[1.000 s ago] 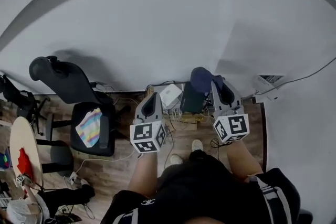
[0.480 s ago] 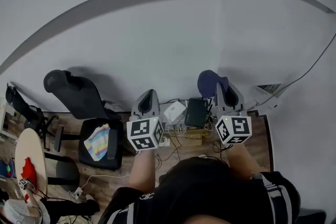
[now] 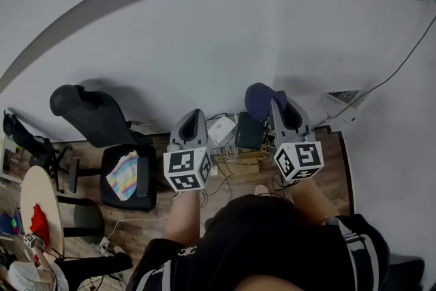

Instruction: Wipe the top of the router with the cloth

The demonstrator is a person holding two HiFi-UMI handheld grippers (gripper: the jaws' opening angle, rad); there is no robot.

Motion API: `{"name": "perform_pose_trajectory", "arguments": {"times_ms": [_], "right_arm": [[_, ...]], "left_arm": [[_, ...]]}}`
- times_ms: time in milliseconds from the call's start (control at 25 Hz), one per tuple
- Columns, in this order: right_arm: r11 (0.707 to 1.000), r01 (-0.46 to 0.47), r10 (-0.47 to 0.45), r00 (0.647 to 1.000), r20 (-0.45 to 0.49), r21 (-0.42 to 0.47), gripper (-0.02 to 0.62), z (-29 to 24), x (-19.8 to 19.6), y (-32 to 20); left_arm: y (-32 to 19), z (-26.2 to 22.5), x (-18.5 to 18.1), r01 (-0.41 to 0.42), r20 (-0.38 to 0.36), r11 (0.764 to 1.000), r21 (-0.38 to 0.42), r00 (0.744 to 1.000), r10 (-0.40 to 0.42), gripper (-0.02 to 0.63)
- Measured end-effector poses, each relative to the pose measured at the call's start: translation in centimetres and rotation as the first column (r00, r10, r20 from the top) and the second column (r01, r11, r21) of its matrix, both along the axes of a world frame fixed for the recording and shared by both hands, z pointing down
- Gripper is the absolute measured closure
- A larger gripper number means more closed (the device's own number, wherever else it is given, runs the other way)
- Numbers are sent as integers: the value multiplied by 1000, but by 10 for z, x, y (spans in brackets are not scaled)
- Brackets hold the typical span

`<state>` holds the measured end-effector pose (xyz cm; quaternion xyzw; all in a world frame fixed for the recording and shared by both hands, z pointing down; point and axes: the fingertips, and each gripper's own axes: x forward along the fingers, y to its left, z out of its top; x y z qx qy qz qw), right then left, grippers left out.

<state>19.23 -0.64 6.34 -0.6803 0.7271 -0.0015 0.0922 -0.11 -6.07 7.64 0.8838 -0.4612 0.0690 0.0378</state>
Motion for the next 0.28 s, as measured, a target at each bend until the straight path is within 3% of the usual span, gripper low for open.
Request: {"name": "perform_pose_trajectory", "arguments": {"times_ms": [280], "right_arm": [[1000,0,0,1000,20,18,520,-2,-13,7]], "left_arm": [[9,0,-8,-17,0,1000,5,1000,17,594]]}}
